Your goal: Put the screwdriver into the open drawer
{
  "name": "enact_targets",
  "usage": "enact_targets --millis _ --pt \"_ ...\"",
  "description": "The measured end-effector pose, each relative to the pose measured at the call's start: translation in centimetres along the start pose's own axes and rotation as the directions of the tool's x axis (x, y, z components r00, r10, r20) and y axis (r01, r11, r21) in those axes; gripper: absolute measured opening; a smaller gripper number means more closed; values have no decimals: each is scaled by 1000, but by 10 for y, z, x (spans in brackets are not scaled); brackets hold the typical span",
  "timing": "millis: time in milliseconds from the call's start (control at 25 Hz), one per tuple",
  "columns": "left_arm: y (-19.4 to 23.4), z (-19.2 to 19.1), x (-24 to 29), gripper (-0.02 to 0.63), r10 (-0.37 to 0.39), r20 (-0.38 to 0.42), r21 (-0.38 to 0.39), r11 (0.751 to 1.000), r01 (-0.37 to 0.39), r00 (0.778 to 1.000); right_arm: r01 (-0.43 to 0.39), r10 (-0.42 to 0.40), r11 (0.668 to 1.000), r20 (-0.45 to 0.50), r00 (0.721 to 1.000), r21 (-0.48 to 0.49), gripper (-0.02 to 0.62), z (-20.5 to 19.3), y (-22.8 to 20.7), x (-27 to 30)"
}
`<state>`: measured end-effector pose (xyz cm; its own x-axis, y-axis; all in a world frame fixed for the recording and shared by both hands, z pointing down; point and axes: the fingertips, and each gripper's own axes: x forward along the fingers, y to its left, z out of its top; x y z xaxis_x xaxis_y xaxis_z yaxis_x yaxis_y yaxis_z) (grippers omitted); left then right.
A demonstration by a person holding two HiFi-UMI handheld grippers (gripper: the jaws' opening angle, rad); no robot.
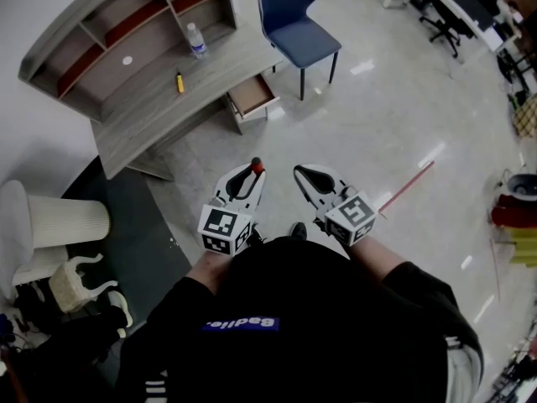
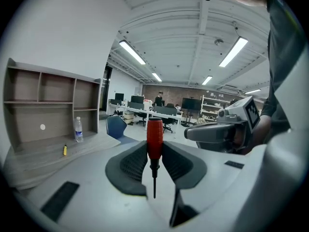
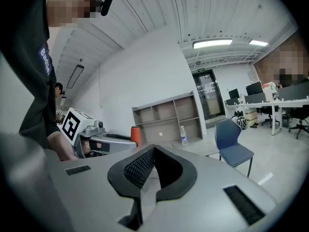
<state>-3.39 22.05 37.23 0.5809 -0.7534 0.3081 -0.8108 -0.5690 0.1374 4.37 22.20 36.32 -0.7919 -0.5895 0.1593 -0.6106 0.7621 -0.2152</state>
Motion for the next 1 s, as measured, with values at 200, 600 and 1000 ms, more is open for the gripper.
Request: enact_targets --millis 200,600,1000 --pt "-10 6 20 92 46 -9 17 999 -46 999 -3 3 1000 10 1000 1 28 8 -22 -17" --pt "2 1 53 92 87 -19 12 996 -87 996 0 0 1000 -5 1000 3 28 5 -57 -13" --pt "80 7 113 92 49 -63 40 998 -47 997 84 -84 996 -28 996 -10 28 18 -110 53"
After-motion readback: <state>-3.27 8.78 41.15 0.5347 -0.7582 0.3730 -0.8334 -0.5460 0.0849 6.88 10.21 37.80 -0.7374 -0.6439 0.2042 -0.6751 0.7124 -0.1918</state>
